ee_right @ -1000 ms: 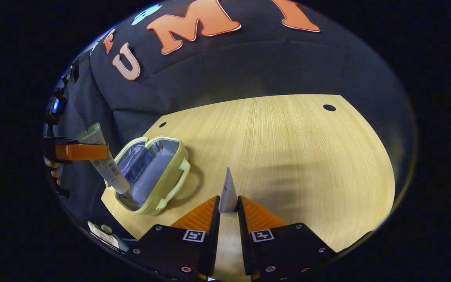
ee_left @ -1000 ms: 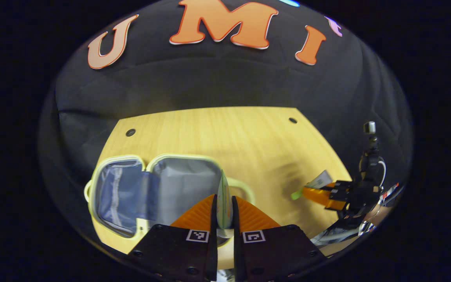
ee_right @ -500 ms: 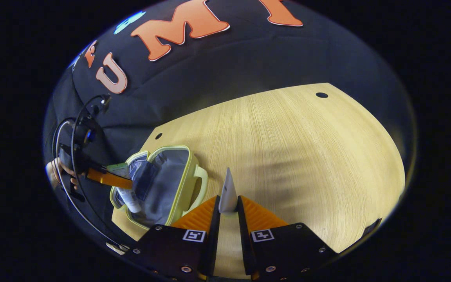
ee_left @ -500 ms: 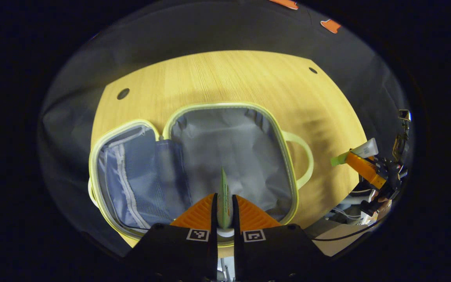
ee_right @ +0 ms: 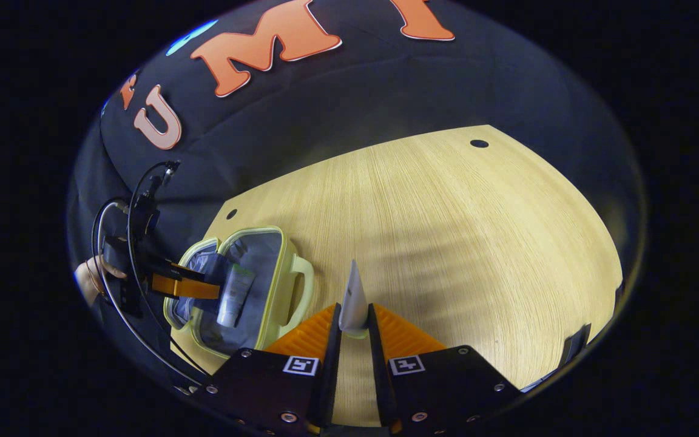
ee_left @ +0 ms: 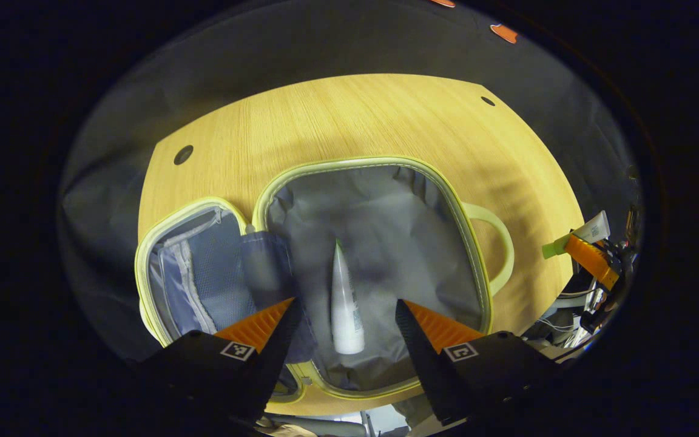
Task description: First open the suitcase, pack the skin care products into it, and then close the suitcase.
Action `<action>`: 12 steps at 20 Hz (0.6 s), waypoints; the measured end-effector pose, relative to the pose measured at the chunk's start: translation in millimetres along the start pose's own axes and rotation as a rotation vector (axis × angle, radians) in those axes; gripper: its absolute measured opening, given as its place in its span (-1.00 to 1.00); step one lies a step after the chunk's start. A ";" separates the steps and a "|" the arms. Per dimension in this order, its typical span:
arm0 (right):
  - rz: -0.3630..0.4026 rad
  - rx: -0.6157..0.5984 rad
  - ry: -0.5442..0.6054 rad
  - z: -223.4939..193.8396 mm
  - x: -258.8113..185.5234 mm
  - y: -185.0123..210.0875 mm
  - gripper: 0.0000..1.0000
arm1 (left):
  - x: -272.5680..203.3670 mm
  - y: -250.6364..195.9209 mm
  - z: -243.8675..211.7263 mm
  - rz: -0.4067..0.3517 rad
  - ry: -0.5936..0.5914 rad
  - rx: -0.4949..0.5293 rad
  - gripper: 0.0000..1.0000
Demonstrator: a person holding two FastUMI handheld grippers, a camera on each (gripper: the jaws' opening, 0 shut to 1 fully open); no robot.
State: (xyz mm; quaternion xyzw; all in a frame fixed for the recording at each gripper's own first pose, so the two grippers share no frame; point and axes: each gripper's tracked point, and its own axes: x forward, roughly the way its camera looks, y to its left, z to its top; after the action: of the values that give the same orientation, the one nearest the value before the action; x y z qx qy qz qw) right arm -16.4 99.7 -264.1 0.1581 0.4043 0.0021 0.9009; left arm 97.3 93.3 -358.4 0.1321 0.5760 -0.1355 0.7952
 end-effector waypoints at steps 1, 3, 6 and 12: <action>0.005 -0.004 0.006 1.1 -0.4 2.3 -0.53 | -2.5 0.0 2.2 0.002 -0.015 0.001 0.94; 0.017 -0.025 0.011 7.7 -4.9 7.0 -0.43 | -9.3 -0.1 -0.1 0.002 -0.050 0.003 0.96; 0.043 -0.048 0.011 25.7 -13.2 21.6 -0.43 | -23.5 1.5 -6.1 0.002 -0.112 -0.011 0.95; 0.093 -0.237 0.049 57.6 -33.6 83.0 -0.43 | -52.5 10.6 -31.0 -0.028 -0.221 -0.099 0.95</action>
State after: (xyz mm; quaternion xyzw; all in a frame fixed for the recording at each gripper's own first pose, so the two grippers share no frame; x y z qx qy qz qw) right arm 13.3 157.8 -179.9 0.0690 0.4155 0.0957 0.9019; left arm 58.1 117.8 -317.2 0.0689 0.4928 -0.1318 0.8574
